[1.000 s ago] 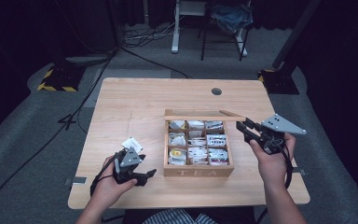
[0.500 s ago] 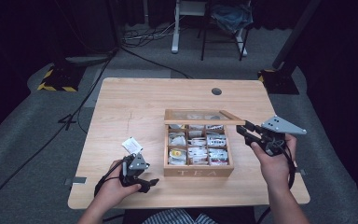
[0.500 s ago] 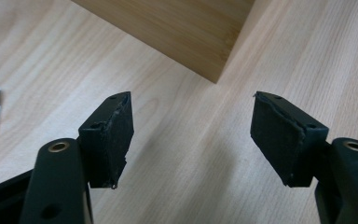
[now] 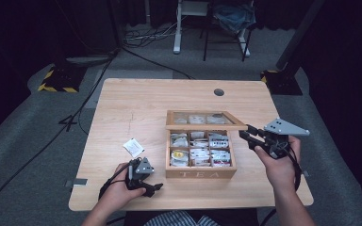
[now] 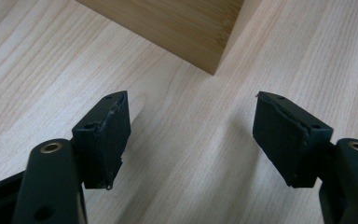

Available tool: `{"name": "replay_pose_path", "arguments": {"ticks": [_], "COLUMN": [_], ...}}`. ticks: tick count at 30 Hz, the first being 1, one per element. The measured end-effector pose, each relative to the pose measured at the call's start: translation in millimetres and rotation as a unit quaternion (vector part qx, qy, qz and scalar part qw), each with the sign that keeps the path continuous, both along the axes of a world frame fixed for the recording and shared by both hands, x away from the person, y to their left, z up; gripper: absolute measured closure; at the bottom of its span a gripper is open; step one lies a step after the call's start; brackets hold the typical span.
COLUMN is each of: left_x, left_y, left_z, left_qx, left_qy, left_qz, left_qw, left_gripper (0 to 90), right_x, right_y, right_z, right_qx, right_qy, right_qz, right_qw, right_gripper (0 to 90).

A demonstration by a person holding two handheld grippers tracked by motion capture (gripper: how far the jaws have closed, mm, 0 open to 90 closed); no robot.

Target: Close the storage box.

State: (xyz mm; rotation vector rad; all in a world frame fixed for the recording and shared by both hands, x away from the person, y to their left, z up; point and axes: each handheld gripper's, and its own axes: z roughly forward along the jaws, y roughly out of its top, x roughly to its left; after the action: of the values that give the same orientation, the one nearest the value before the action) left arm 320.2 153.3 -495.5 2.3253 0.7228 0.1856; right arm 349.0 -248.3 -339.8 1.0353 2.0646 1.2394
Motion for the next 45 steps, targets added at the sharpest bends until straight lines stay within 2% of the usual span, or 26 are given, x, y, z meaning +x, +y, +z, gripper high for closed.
{"name": "replay_pose_path", "arguments": {"ticks": [3, 6, 21, 28, 38, 45], "left_x": [1.0, 2.1, 4.8, 4.8, 4.8, 4.8], "left_y": [0.5, 0.9, 0.8, 0.8, 0.8, 0.7], "left_z": [-4.1, -7.6, -7.7, -7.7, -7.7, -7.8], "left_qx": [-0.001, -0.014, -0.014, -0.014, -0.013, -0.014], "left_qy": [-0.022, -0.031, -0.031, -0.031, -0.031, -0.032], "left_qz": [-0.004, -0.003, 0.003, 0.003, 0.003, 0.004], "left_qw": [0.9997, 0.9994, 0.9994, 0.9994, 0.9994, 0.9994], "left_gripper": [25.7, 21.8, 20.7, 20.7, 20.7, 20.7], "right_x": [-0.3, -0.9, -4.1, -5.7, -8.2, -7.9], "right_y": [-0.3, -0.5, -0.2, -0.1, 1.2, 2.1], "right_z": [-0.4, -0.7, -1.9, -2.4, -1.5, -3.3], "right_qx": [-0.002, -0.004, -0.025, -0.035, -0.058, -0.079], "right_qy": [0.005, 0.010, 0.033, 0.050, 0.082, 0.105], "right_qz": [0.003, 0.006, 0.017, 0.022, 0.035, 0.045], "right_qw": [1.0000, 0.9999, 0.9990, 0.9979, 0.9943, 0.9904], "right_gripper": [67.7, 67.7, 67.2, 67.1, 65.6, 65.3]}}
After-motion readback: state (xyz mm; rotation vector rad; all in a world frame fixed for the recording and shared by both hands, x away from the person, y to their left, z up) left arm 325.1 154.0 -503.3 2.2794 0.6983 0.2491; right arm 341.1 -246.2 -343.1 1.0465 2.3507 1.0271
